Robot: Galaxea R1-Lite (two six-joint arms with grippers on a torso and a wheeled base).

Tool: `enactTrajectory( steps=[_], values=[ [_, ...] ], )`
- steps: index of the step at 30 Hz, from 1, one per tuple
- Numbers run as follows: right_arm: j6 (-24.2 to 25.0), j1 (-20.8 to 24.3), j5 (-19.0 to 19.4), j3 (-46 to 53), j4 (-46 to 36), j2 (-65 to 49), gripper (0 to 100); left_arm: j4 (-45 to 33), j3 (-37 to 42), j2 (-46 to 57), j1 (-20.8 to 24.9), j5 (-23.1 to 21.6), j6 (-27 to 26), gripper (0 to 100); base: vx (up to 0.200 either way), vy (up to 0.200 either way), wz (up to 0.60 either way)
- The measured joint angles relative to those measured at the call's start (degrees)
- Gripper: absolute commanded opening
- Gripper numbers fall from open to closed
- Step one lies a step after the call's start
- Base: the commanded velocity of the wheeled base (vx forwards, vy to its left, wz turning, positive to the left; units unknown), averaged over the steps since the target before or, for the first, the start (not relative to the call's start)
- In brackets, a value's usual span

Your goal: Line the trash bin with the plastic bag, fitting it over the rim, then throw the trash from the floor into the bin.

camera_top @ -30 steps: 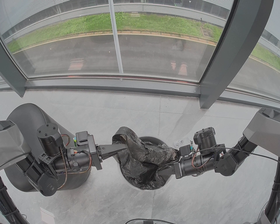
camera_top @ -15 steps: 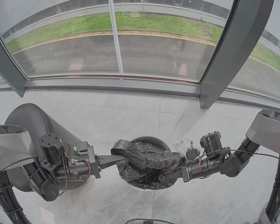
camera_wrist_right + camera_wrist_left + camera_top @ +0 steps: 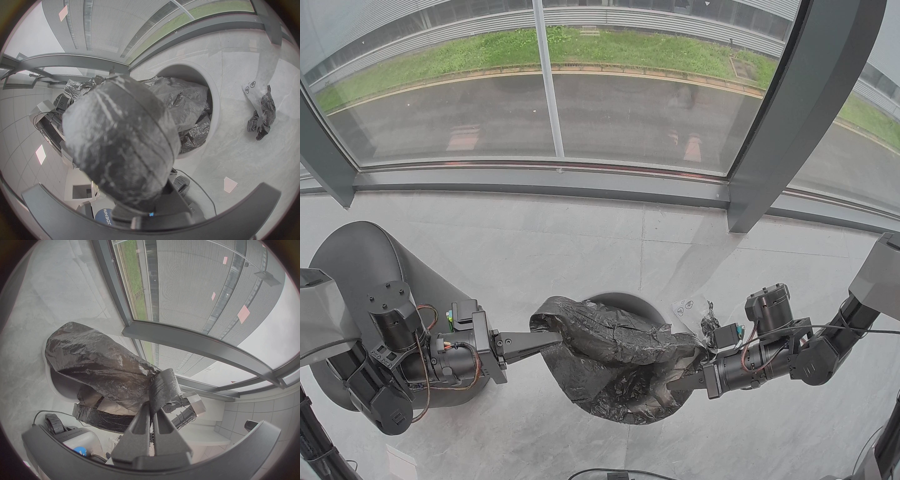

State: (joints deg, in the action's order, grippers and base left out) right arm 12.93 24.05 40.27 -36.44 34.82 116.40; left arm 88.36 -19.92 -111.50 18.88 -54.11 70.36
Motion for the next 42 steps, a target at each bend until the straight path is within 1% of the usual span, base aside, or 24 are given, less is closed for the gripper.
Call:
enactTrajectory(
  steps=[12, 20, 25, 26, 30, 34, 39, 42],
  values=[
    [-3.7, 0.6, 0.0, 4.4, -0.3, -2.6, 0, 0.3, 4.4, 1.2, 0.2, 0.1, -0.5, 0, 0.0, 0.0, 0.0],
    [-9.7, 0.1, -0.7, 5.3, 0.0, -1.1, 0, 0.4, 5.4, -0.3, 0.4, 0.1, -1.7, 0, 0.0, 0.0, 0.0],
    [-10.0, -0.4, -0.9, 5.6, 0.1, -0.2, 0, 0.4, 5.2, -0.7, 0.2, 0.1, -1.9, 0, 0.0, 0.0, 0.0],
    [-10.0, -0.5, -0.9, 5.6, 0.1, -0.2, 100, 0.4, 5.1, -0.7, 0.1, 0.1, -1.9, 0, 0.0, 0.0, 0.0],
    [-9.9, -1.0, -1.0, 5.6, 0.2, -0.1, 100, 0.4, 5.0, -0.7, 0.0, 0.1, -1.8, 0, 0.0, 0.0, 0.0],
    [-9.8, -1.5, -1.0, 5.8, 2.0, -0.1, 100, 0.4, 4.9, -0.7, -0.1, 0.1, -1.8, 0, 0.0, 0.0, 0.0],
    [-9.7, -2.4, -1.0, 7.4, 7.8, -0.8, 100, 0.4, 4.9, -0.7, -0.1, 0.1, -1.9, 0, 0.0, 0.0, 0.0],
    [-9.5, -3.2, -1.1, 8.2, 8.8, -2.1, 100, 0.4, 4.9, -0.8, -0.1, 0.1, -1.9, 0, 0.0, 0.0, 0.0]
  ],
)
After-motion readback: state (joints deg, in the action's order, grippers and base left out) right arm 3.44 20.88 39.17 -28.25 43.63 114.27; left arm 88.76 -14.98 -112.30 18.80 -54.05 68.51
